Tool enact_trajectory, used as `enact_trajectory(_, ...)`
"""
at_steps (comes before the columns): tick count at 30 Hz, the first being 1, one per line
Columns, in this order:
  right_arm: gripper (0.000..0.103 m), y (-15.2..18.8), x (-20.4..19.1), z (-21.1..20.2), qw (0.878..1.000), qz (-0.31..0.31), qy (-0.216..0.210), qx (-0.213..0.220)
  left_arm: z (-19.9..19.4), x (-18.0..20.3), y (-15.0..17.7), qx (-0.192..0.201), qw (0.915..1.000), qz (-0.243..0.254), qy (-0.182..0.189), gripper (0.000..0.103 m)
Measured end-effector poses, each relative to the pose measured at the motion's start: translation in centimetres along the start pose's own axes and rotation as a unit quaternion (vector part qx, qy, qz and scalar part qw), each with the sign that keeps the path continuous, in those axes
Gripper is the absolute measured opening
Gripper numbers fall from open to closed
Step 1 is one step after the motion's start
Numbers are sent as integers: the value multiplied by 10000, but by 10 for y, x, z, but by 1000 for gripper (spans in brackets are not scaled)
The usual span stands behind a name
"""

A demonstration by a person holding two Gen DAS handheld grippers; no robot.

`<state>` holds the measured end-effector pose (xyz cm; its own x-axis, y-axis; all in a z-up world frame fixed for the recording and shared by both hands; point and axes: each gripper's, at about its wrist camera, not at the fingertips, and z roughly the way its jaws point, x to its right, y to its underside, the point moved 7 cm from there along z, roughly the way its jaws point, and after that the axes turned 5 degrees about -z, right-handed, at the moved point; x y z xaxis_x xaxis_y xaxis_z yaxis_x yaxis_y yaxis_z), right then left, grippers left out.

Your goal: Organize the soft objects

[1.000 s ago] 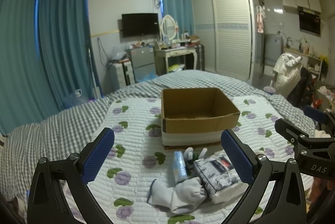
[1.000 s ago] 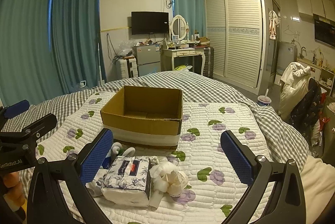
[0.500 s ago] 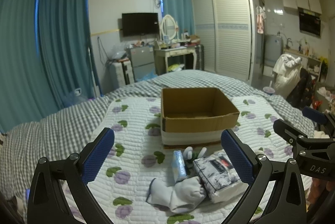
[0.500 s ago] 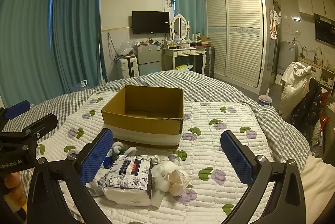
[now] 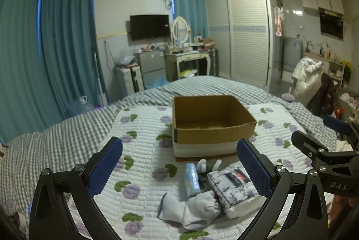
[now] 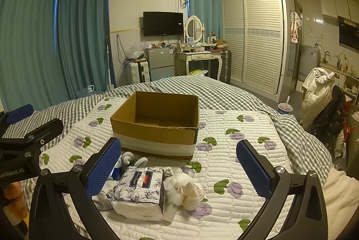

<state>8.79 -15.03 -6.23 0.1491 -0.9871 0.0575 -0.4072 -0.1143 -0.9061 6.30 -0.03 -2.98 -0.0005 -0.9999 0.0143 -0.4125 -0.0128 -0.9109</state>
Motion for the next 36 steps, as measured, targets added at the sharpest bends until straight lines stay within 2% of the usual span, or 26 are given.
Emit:
enact_trajectory(9, 103, -2, -12, -4, 9999, -129, -80, -26, -2, -4, -3, 4, 10000, 2, 4, 103)
enact_trajectory(14, 103, 5, -23, 3, 9994, -248, -166, -172, -1, -15, 7, -95, 9999, 8, -57, 103)
enact_trajectory(21, 103, 47, -43, 40, 9950, -432, -366, -826, 22, -34, 42, -563, 9983, -99, -119, 103)
enact_trajectory(28, 100, 96, -67, 83, 9828, -467, -766, -1614, 56, -38, 89, -1217, 9925, -60, -129, 103)
enact_trajectory(31, 97, 114, -80, 96, 9769, -533, -934, -1846, 67, -41, 102, -1418, 9898, -49, -134, 103)
enact_trajectory(34, 88, 120, -83, 102, 9753, -574, -915, -1924, 75, -42, 111, -1572, 9875, -58, -115, 102)
enact_trajectory(36, 75, 119, -81, 100, 9759, -624, -875, -1899, 77, -40, 114, -1628, 9866, -100, -37, 101)
